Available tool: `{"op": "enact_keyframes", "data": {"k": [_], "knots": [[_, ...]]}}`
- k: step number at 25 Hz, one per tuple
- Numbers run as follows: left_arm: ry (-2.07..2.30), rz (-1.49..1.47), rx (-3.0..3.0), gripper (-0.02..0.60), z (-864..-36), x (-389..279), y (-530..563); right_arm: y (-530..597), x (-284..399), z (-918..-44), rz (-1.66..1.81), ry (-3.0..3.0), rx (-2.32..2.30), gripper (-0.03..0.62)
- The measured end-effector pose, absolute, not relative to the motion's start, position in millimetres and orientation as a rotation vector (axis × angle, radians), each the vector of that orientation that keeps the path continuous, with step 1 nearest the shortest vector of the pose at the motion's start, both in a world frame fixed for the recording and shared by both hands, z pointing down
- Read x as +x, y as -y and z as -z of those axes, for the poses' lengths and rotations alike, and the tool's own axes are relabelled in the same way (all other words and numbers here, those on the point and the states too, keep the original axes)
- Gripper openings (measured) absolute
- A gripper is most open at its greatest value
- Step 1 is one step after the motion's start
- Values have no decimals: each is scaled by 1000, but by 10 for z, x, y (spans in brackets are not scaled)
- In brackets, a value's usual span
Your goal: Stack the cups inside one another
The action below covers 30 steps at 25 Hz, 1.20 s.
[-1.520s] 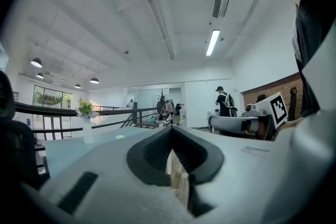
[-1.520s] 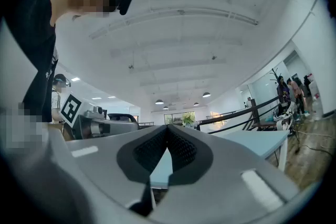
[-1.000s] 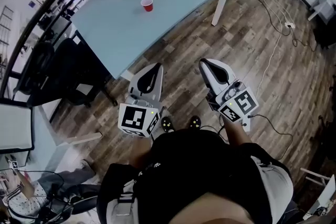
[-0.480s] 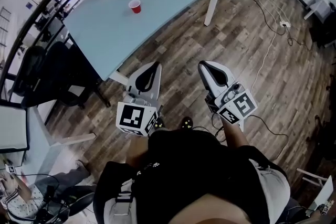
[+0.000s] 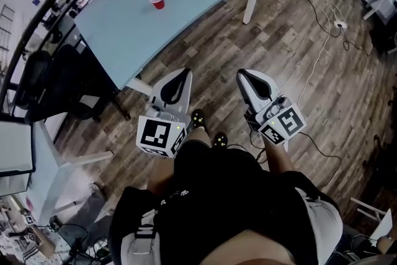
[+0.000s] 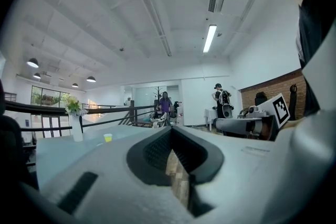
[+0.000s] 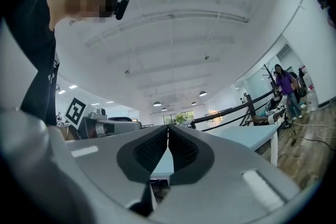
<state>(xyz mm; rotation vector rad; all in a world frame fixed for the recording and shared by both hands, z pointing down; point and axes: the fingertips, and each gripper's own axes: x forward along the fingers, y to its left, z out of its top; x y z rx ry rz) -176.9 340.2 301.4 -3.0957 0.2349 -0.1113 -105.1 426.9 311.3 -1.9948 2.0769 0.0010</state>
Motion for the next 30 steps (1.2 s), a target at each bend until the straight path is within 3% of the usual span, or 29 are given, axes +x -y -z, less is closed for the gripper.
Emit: {"op": "enact_keyframes", "data": {"k": [14, 30], "knots": [[-195, 76, -3111, -12, -3062, -1279, -2996, -3977, -598, -3197, 13, -2065, -2060, 3], [-243, 62, -3157, -12, -3288, -724, -1788, -2840, -13, -3329, 62, -2097, -2086, 6]]}}
